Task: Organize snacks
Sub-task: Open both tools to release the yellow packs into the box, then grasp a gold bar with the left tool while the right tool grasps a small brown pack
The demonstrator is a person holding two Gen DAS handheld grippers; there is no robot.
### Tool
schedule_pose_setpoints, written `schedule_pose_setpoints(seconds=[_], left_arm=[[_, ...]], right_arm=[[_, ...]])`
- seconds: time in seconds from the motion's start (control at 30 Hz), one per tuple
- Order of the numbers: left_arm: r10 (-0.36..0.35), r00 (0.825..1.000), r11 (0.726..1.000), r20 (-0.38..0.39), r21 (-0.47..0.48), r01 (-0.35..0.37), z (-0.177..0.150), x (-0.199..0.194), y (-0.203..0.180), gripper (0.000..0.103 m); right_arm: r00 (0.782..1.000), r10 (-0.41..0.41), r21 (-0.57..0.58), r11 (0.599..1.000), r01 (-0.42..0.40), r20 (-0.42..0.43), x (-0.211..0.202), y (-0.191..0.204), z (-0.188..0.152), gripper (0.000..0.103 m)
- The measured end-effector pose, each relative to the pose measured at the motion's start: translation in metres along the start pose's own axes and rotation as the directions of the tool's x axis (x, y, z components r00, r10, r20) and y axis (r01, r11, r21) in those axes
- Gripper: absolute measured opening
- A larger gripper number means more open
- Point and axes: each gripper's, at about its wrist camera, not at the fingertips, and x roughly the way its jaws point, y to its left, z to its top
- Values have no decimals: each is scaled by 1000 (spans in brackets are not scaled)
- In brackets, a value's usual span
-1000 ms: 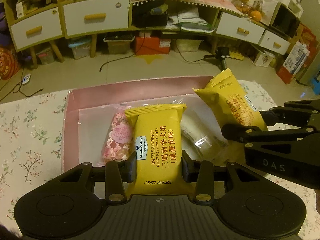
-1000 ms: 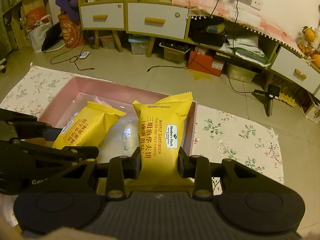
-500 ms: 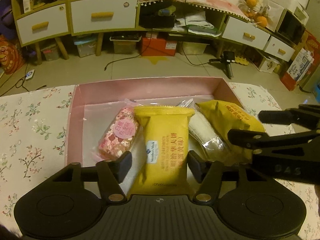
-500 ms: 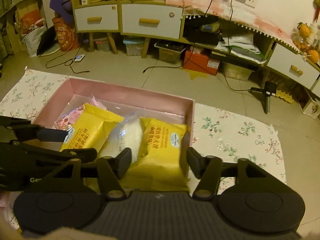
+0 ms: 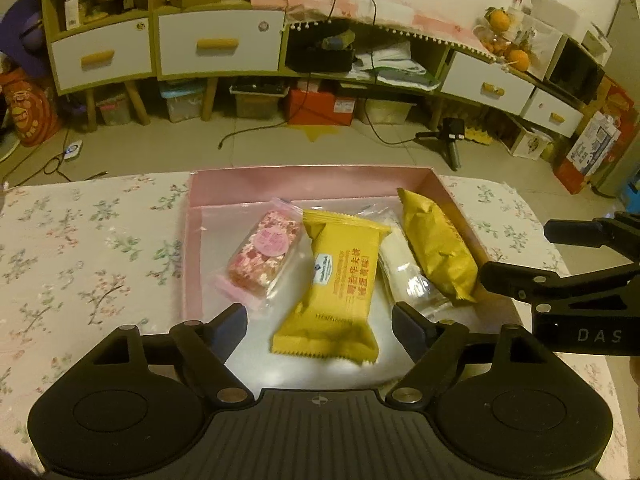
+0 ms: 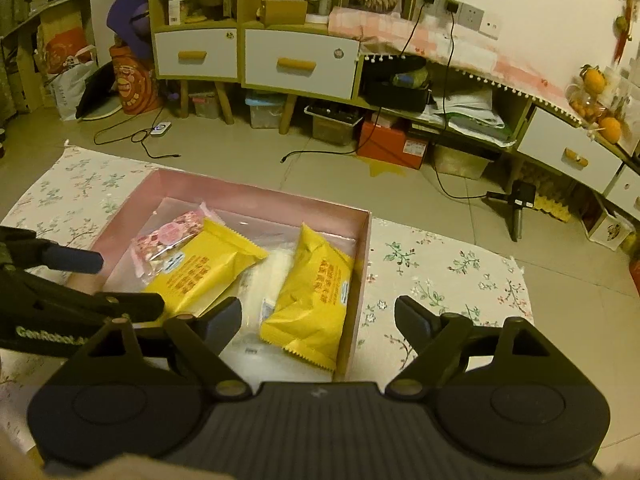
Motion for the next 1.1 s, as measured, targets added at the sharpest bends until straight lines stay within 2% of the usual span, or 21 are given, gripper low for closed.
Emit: schedule_pose_setpoints(seconds=[0.3, 0.63, 1.1], left_arm=[[36, 999, 998, 15, 42, -36, -26, -43, 4, 87], [28, 1000, 997, 11, 68, -29, -65, -83, 4, 91], [16, 1000, 990, -20, 138, -13, -117, -107, -3, 96]], right_arm=[[1000, 2, 8, 1000, -2, 25, -37, 10, -11, 88], [999, 15, -9, 1000, -15, 46, -70, 29, -36, 94], [999, 45, -47, 998, -44, 25, -88, 57, -81, 97]])
